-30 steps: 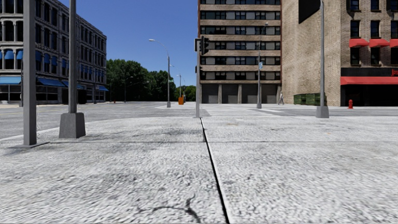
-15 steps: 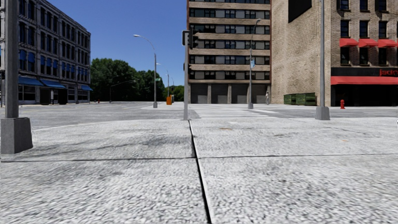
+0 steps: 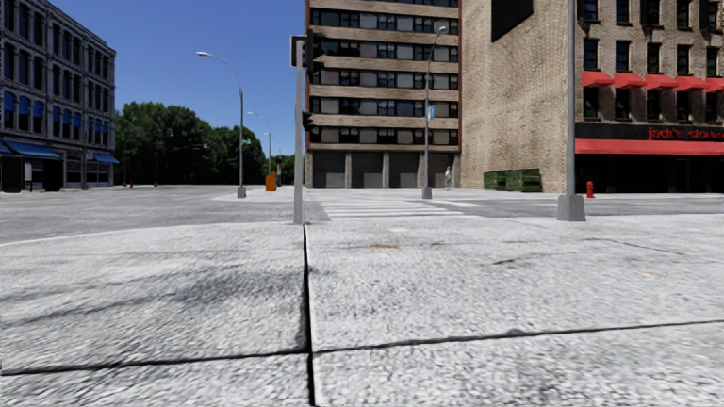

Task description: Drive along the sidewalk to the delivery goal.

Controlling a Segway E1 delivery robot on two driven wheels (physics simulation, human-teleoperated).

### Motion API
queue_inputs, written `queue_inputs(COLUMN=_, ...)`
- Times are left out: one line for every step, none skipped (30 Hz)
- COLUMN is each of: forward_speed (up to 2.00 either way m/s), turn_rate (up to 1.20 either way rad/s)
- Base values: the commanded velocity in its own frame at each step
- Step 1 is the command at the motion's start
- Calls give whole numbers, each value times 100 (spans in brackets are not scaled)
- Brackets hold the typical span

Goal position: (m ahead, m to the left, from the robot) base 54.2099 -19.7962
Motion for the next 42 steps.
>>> queue_inputs(forward_speed=200, turn_rate=-32)
queue_inputs(forward_speed=200, turn_rate=-32)
queue_inputs(forward_speed=200, turn_rate=-32)
queue_inputs(forward_speed=200, turn_rate=-32)
queue_inputs(forward_speed=200, turn_rate=-32)
queue_inputs(forward_speed=200, turn_rate=-32)
queue_inputs(forward_speed=200, turn_rate=-32)
queue_inputs(forward_speed=200, turn_rate=-32)
queue_inputs(forward_speed=200, turn_rate=-32)
queue_inputs(forward_speed=200, turn_rate=-32)
queue_inputs(forward_speed=200, turn_rate=-31)
queue_inputs(forward_speed=200, turn_rate=-31)
queue_inputs(forward_speed=200, turn_rate=-20)
queue_inputs(forward_speed=200, turn_rate=-12)
queue_inputs(forward_speed=200, turn_rate=-7)
queue_inputs(forward_speed=200, turn_rate=-7)
queue_inputs(forward_speed=200, turn_rate=0)
queue_inputs(forward_speed=200, turn_rate=0)
queue_inputs(forward_speed=200, turn_rate=0)
queue_inputs(forward_speed=200, turn_rate=0)
queue_inputs(forward_speed=200, turn_rate=0)
queue_inputs(forward_speed=200, turn_rate=0)
queue_inputs(forward_speed=200, turn_rate=0)
queue_inputs(forward_speed=200, turn_rate=0)
queue_inputs(forward_speed=200, turn_rate=0)
queue_inputs(forward_speed=200, turn_rate=0)
queue_inputs(forward_speed=200, turn_rate=0)
queue_inputs(forward_speed=200, turn_rate=0)
queue_inputs(forward_speed=200, turn_rate=0)
queue_inputs(forward_speed=200, turn_rate=0)
queue_inputs(forward_speed=200, turn_rate=0)
queue_inputs(forward_speed=200, turn_rate=0)
queue_inputs(forward_speed=200, turn_rate=0)
queue_inputs(forward_speed=200, turn_rate=0)
queue_inputs(forward_speed=200, turn_rate=0)
queue_inputs(forward_speed=200, turn_rate=0)
queue_inputs(forward_speed=200, turn_rate=0)
queue_inputs(forward_speed=200, turn_rate=0)
queue_inputs(forward_speed=200, turn_rate=0)
queue_inputs(forward_speed=200, turn_rate=0)
queue_inputs(forward_speed=200, turn_rate=0)
queue_inputs(forward_speed=200, turn_rate=0)
